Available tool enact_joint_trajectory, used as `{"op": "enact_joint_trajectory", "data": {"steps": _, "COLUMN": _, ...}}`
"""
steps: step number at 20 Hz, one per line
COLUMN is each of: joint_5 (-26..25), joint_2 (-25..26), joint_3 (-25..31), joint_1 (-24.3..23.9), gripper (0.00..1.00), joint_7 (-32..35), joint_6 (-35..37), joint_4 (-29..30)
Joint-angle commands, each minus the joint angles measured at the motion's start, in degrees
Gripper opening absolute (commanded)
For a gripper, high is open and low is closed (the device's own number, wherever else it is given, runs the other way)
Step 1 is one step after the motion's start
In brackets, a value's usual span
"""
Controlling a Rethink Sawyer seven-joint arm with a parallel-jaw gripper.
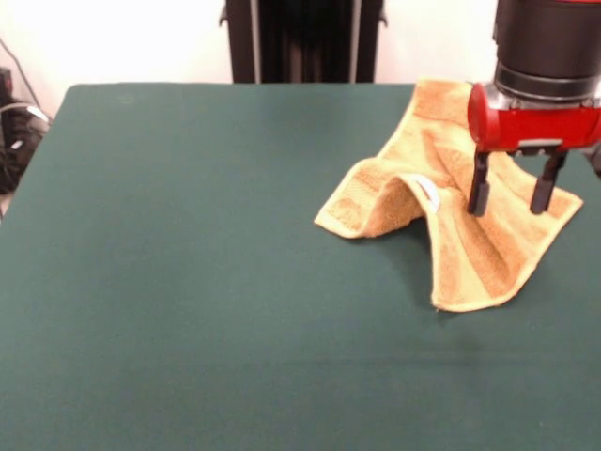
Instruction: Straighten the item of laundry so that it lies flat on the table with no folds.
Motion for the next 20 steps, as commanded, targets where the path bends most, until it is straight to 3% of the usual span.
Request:
{"op": "enact_joint_trajectory", "data": {"steps": 1, "joint_5": -1.5, "joint_2": 0.3, "joint_3": 7.9, "joint_1": -1.6, "gripper": 1.00, "joint_7": 2.0, "joint_6": 7.3, "joint_4": 3.8}}
{"op": "enact_joint_trajectory", "data": {"steps": 20, "joint_5": -3.5, "joint_2": -1.5, "joint_3": 9.8, "joint_1": -4.1, "gripper": 1.00, "joint_7": 0.5, "joint_6": 8.5, "joint_4": 4.9}}
